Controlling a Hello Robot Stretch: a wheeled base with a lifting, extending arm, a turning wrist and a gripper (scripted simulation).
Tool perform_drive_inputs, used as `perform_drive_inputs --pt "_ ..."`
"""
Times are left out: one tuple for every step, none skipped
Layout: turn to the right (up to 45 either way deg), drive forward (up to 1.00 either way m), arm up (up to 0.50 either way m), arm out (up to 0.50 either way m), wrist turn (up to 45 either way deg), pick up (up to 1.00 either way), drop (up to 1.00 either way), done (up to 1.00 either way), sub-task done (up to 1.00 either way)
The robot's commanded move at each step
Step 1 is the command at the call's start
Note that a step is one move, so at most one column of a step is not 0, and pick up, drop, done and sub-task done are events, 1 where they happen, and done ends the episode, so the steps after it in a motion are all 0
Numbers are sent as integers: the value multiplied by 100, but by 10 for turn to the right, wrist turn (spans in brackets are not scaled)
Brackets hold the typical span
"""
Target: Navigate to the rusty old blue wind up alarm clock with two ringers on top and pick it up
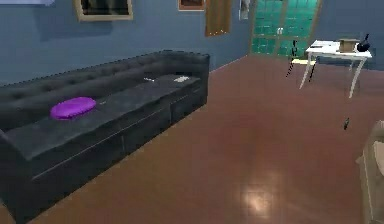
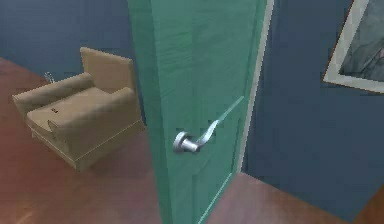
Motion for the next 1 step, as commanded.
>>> perform_drive_inputs --pt "0 10 0 0 0 0 0 0 0"
